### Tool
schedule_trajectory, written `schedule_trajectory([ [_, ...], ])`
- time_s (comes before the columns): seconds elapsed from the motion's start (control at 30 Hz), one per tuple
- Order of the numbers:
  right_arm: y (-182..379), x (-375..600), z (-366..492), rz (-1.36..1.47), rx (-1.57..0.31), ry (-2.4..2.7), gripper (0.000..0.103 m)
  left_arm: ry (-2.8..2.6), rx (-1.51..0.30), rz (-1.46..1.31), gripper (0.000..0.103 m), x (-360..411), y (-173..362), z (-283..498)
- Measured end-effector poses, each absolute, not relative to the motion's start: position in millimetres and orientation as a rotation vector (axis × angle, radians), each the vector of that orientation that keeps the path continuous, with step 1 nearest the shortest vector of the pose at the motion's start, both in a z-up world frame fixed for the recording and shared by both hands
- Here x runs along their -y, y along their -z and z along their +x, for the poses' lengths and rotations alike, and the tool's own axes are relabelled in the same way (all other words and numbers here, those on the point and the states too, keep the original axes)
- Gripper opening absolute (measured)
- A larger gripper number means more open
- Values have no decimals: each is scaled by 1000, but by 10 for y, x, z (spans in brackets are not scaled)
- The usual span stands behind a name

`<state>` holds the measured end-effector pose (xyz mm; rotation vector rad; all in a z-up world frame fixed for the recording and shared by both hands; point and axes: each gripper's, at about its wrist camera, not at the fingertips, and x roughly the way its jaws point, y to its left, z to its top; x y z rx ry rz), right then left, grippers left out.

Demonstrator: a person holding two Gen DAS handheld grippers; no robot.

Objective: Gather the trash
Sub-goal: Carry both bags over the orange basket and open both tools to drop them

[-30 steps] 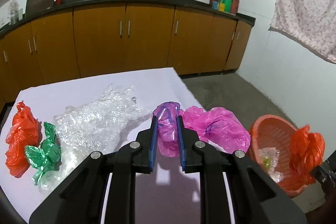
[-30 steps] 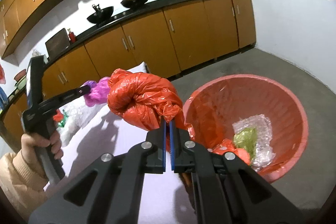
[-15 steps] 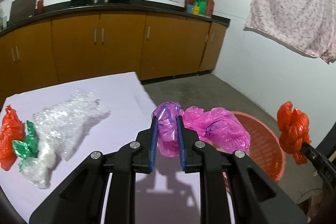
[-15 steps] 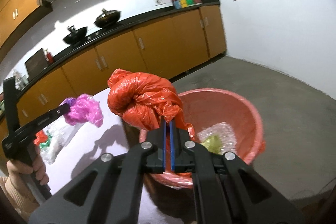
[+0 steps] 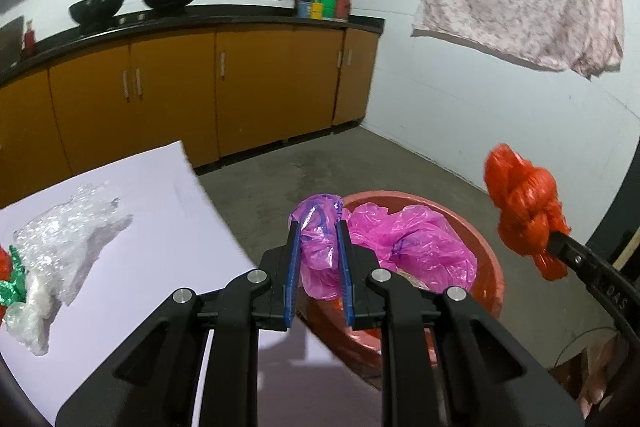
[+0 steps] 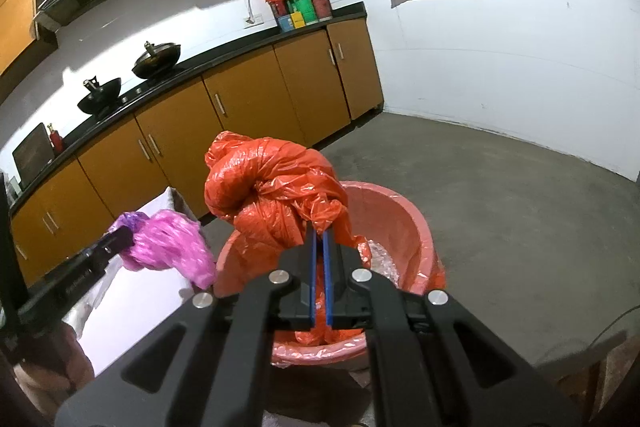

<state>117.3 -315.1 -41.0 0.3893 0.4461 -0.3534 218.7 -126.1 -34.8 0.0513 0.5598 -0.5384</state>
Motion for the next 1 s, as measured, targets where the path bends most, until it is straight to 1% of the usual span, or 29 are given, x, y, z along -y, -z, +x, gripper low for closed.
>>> schedule_trajectory([
  [0.73, 649, 3374, 1451, 463, -487, 406, 5, 602, -616, 128, 18, 1727, 745, 2249],
  [1.0, 732, 3396, 1573, 465, -504, 405, 5, 607, -632, 127, 18, 1793, 812, 2308],
])
